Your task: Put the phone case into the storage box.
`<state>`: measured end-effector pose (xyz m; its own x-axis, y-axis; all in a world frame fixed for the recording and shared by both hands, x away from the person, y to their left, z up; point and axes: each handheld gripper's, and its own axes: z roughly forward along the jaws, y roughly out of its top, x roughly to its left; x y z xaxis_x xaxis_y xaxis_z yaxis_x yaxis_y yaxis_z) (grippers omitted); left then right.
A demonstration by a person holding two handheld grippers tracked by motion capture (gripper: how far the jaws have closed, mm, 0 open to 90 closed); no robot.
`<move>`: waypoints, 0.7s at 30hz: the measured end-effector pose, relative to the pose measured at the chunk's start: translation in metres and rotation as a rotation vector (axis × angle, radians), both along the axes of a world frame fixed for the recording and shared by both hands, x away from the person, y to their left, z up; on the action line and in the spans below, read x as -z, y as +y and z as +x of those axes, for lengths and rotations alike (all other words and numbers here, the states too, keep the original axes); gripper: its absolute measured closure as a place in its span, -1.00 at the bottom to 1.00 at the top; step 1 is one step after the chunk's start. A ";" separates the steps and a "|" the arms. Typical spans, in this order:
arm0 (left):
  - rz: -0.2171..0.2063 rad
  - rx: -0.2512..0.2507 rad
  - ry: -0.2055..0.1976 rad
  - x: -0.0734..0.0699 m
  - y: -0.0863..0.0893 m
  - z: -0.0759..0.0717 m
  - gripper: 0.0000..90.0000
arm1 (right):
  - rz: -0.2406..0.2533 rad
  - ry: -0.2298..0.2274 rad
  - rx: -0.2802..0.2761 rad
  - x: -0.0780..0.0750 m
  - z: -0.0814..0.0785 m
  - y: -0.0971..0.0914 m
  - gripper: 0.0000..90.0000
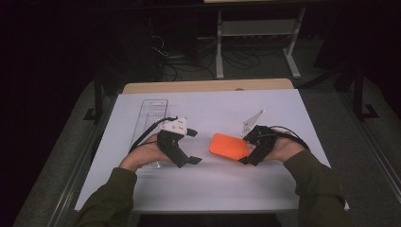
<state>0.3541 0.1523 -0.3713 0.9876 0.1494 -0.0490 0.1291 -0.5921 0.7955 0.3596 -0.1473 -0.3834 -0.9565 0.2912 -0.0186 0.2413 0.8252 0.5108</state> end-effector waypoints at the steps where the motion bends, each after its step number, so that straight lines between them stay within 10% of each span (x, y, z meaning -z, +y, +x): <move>1: -0.002 0.006 -0.005 0.000 -0.001 0.000 -1.00 | -0.002 -0.001 -0.003 0.000 0.000 0.001 -0.65; 21: 0.032 0.031 -0.010 0.006 -0.011 -0.004 -1.00 | -0.032 0.007 -0.097 0.003 -0.011 0.026 -0.65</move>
<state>0.3504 0.1411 -0.3770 0.9921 0.1201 -0.0351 0.1026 -0.6207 0.7773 0.3488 -0.1209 -0.3865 -0.9802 0.1967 -0.0202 0.1628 0.8608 0.4821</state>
